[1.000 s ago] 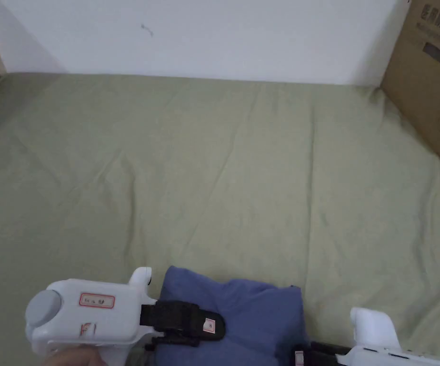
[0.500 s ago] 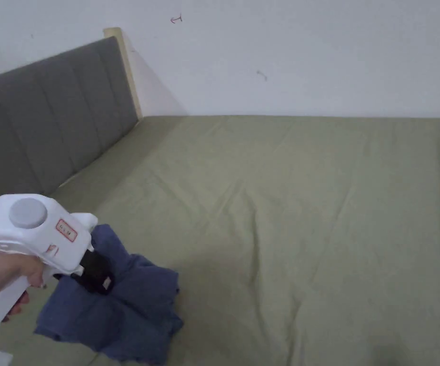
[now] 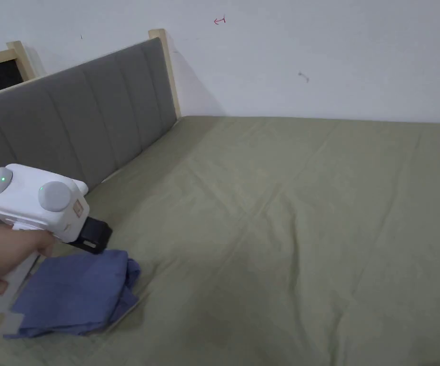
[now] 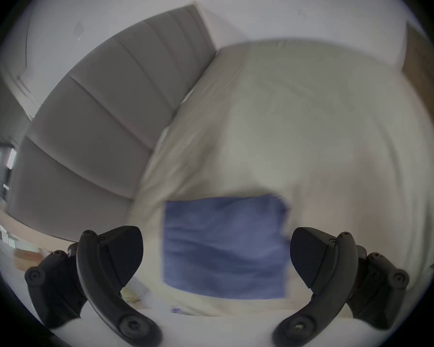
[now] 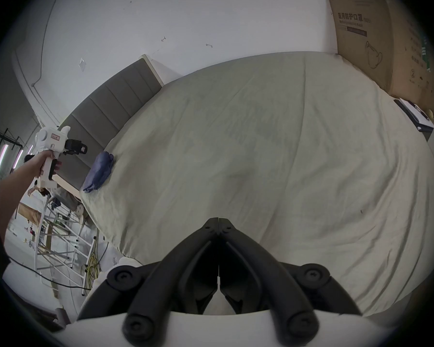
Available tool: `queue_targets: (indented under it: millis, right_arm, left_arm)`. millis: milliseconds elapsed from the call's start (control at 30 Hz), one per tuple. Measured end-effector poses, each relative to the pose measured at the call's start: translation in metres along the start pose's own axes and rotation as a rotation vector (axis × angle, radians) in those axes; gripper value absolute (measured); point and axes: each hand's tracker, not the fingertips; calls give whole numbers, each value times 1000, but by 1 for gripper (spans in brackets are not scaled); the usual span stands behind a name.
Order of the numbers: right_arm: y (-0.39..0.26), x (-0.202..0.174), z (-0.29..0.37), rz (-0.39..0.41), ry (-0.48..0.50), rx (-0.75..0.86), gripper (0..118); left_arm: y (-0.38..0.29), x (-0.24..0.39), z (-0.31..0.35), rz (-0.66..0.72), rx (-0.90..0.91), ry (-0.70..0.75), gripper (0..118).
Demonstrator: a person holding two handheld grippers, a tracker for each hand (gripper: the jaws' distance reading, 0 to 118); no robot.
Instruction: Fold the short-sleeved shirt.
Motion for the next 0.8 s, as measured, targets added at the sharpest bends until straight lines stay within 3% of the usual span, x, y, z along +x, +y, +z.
queue_targets:
  millis: [67, 133, 167, 200, 233, 367, 467, 533, 600, 633, 700, 800]
  right_arm:
    - [-1, 3, 3, -16, 7, 5, 0]
    - [-1, 4, 8, -38, 7, 19, 0]
    - [0, 4, 11, -44, 4, 24, 0]
    - [1, 4, 16, -49, 0, 29, 0]
    - [2, 4, 22, -50, -3, 37, 0]
    - [6, 0, 63, -43, -17, 147, 0]
    - [0, -7, 107, 1, -48, 342, 0]
    - [-9, -16, 138, 66, -119, 495, 0]
    - [-20, -27, 166, 117, -181, 652, 0]
    - [-28, -31, 179, 140, -168, 740, 0]
    - [-41, -36, 194, 176, -169, 862, 0]
    - [-55, -46, 208, 192, -259, 946, 0]
  left_arm:
    - [-12, 17, -6, 69, 56, -133, 115]
    - [-34, 58, 1, 104, 84, -301, 98]
    - [-45, 79, 6, 117, 101, -380, 72]
    - [-61, 109, 14, 115, 117, -458, 21]
    - [-75, 136, 22, 118, 145, -499, 0]
    - [-122, 221, 81, 100, 263, -758, 0]
    - [-153, 254, 142, -21, 575, -640, 0]
    - [-176, 258, 178, 21, 751, -621, 0]
    - [-195, 260, 211, 108, 849, -688, 0]
    - [-204, 258, 226, 129, 896, -710, 0]
    - [-223, 257, 250, 139, 998, -618, 0]
    - [-246, 259, 274, 141, 1125, -482, 0]
